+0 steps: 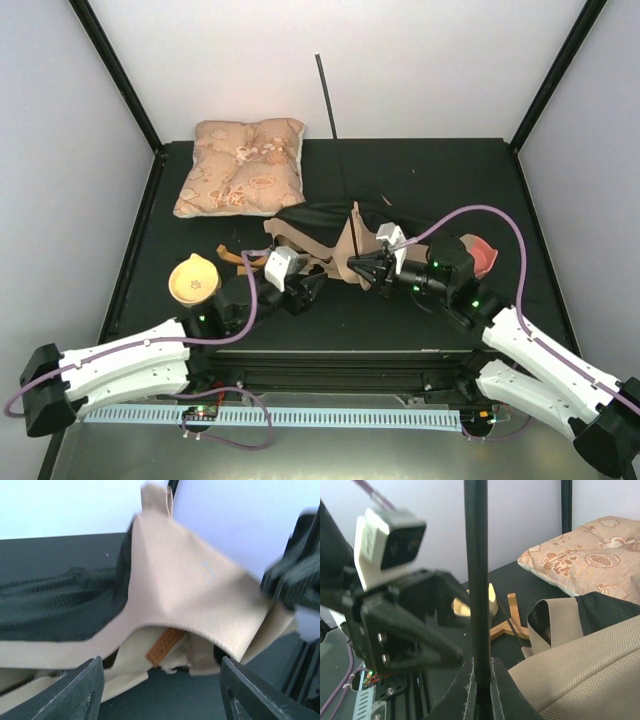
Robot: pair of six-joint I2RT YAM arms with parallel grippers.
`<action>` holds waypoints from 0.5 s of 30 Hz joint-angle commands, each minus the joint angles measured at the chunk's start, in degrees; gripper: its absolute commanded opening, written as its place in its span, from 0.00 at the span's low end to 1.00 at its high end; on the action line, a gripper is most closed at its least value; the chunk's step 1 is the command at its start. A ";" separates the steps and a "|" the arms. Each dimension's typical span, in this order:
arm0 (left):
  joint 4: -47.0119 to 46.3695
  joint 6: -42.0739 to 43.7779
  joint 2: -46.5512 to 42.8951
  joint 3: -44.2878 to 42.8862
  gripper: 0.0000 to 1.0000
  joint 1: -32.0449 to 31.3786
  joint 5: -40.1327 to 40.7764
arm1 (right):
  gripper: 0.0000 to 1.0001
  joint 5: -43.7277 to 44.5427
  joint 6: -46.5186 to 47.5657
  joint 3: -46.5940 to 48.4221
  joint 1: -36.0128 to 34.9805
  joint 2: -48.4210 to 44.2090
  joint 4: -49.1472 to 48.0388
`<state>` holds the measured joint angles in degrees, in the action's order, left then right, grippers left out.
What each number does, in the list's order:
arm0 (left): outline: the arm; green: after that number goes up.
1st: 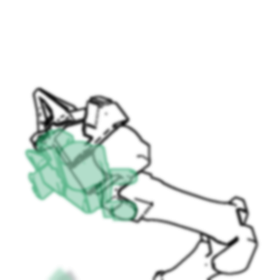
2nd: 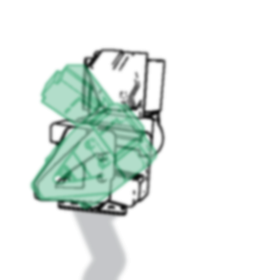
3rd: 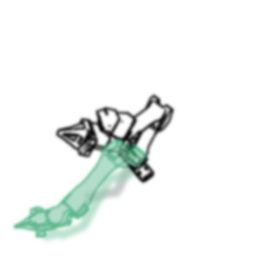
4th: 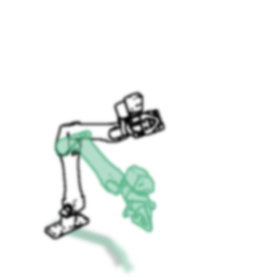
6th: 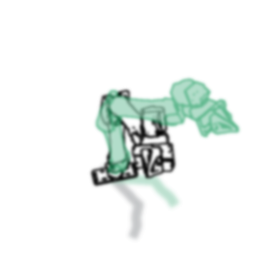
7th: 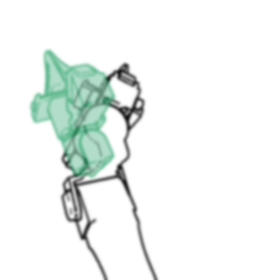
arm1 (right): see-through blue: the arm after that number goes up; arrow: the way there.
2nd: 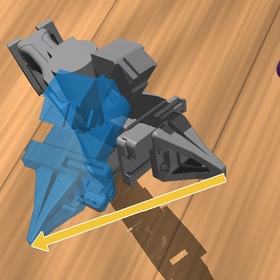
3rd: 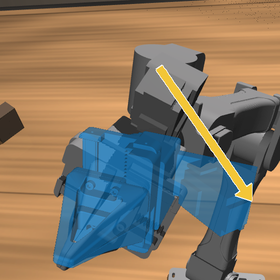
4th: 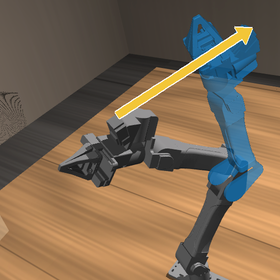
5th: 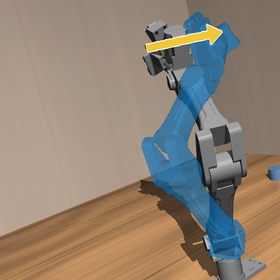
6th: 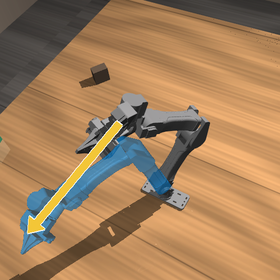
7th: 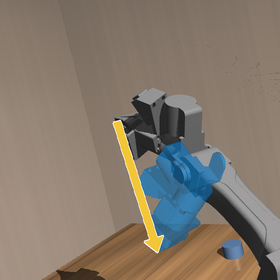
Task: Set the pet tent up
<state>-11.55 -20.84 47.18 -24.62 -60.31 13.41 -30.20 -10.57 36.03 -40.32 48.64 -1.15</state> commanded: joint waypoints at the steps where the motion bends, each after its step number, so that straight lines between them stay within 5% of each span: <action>1: 11.66 -3.41 -3.41 -7.66 0.66 3.54 -6.31 | 0.01 -0.32 -4.04 -4.16 0.24 -1.34 1.37; 8: 20.55 -13.68 5.41 -20.05 0.74 19.24 -33.53 | 0.01 -1.80 -2.57 -9.10 0.24 -5.10 0.19; 15: 25.77 -16.02 22.14 -37.26 0.82 22.42 -48.50 | 0.01 -2.85 -0.60 -11.77 0.22 -6.62 1.16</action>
<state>8.67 -33.56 63.40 -53.80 -38.44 -22.28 -32.71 -8.36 26.61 -40.32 41.74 -5.69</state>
